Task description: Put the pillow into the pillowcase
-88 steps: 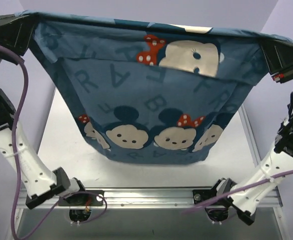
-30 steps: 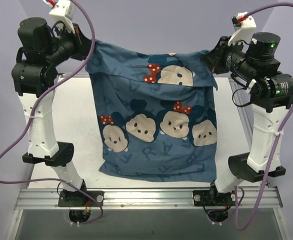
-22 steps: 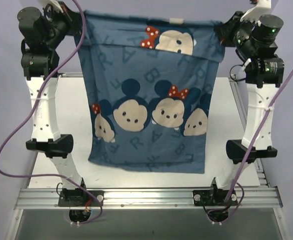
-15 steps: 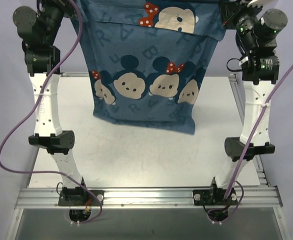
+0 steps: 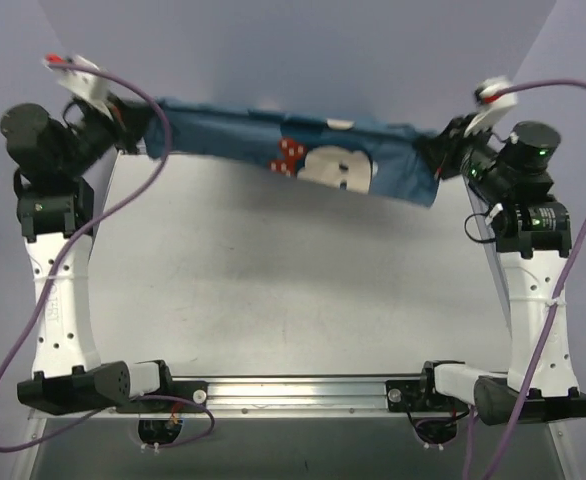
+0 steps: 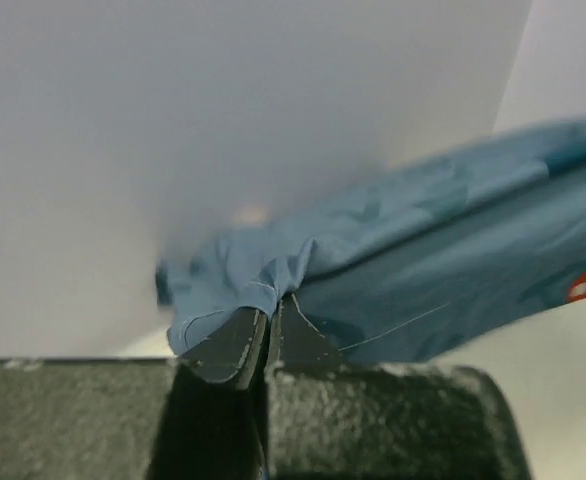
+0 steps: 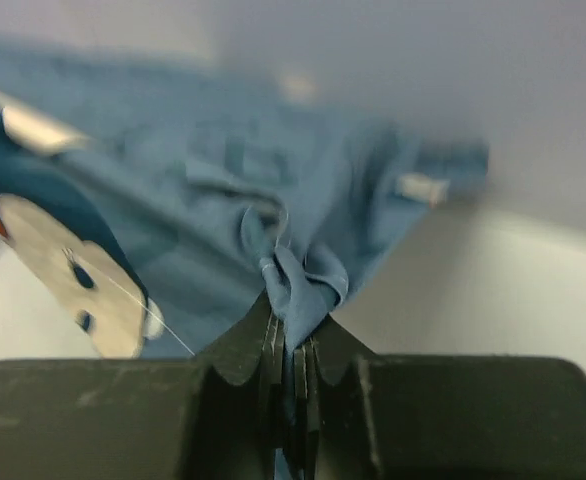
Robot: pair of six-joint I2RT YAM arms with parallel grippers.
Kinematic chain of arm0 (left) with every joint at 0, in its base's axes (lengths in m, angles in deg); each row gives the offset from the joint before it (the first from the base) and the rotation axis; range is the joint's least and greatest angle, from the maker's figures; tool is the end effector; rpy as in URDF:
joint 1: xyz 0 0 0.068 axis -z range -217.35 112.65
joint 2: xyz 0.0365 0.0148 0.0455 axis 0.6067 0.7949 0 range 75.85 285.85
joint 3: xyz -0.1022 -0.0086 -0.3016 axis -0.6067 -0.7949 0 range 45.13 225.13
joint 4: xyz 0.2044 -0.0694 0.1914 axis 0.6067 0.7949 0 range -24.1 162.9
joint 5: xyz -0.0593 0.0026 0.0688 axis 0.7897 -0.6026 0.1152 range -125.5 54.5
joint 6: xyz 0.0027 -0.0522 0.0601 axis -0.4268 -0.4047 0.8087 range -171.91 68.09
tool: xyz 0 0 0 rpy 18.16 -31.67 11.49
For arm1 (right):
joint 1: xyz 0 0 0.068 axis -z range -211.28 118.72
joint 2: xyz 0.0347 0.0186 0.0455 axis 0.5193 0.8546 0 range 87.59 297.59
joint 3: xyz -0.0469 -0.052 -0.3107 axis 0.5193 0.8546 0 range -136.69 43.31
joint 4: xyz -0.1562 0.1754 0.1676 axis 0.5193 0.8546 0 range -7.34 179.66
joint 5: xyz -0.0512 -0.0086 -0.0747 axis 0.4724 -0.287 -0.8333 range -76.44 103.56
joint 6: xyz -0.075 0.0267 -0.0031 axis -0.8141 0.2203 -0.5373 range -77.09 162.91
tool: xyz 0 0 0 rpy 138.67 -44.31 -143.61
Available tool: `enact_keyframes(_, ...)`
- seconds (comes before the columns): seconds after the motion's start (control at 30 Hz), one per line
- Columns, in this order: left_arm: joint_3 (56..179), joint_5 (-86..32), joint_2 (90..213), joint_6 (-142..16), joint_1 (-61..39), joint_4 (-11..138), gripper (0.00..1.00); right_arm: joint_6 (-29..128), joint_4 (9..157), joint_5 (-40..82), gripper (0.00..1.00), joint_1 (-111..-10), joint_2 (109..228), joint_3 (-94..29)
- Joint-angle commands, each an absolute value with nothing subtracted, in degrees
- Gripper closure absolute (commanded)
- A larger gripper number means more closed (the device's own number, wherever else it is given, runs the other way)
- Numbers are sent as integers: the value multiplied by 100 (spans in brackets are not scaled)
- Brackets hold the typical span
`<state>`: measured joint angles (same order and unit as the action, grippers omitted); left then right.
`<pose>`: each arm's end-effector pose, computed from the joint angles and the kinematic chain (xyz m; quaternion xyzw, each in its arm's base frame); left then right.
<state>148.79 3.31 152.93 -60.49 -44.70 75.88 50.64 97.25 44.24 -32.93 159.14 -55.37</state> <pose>0.2935 -0.0055 0.6291 0.1857 0.5952 -0.2067 0.7540 0.2666 0.0426 0.6156 -0.1741 0.6135 0.2264 0.7363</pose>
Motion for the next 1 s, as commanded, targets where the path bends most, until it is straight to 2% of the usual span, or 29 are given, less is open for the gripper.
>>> enact_keyframes(0.0,13393,724,14637,-2859,-4596,10013,100,2936,12764,5099,100,-3172,15853,-4294)
enact_keyframes(0.07,12805,502,14267,-1758,-4780,11191,100,2246,14015,5293,100,-3198,15721,-3802)
enact_keyframes(0.17,12302,554,13915,-781,-5158,12475,100,1288,14845,5110,100,-3242,15352,-3152)
enact_keyframes(0.47,11001,-622,13326,2146,-5273,15306,100,-286,16191,4064,99,-4147,14631,-1858)
enact_keyframes(0.57,10465,-1097,12940,2762,-5255,15616,100,-568,16525,3975,89,-4551,14481,-1524)
enact_keyframes(0.63,10062,-1403,12710,3298,-5247,15616,98,-639,16641,3931,72,-4814,14402,-1304)
enact_keyframes(0.67,9929,-1501,12492,3474,-5229,15616,89,-657,16720,3914,60,-5059,14376,-1251)
enact_keyframes(0.7,9849,-1572,12385,3780,-5220,15616,77,-735,16764,3888,35,-5201,14315,-1198)
enact_keyframes(0.73,9744,-1633,12271,3870,-5229,15616,47,-736,16808,3818,27,-5307,14271,-1172)
enact_keyframes(0.77,9743,-1669,12104,3914,-5229,15616,39,-736,16782,3756,19,-5421,14244,-1189)
enact_keyframes(0.8,9751,-1643,12033,3941,-5229,15616,33,-693,16730,3721,18,-5422,14192,-1250)
enact_keyframes(0.83,9778,-1599,11989,3915,-5229,15616,22,-579,16608,3598,18,-5422,14174,-1381)
enact_keyframes(0.97,9979,-1187,12058,3301,-5238,15616,19,150,15457,3527,19,-5370,14524,-2180)
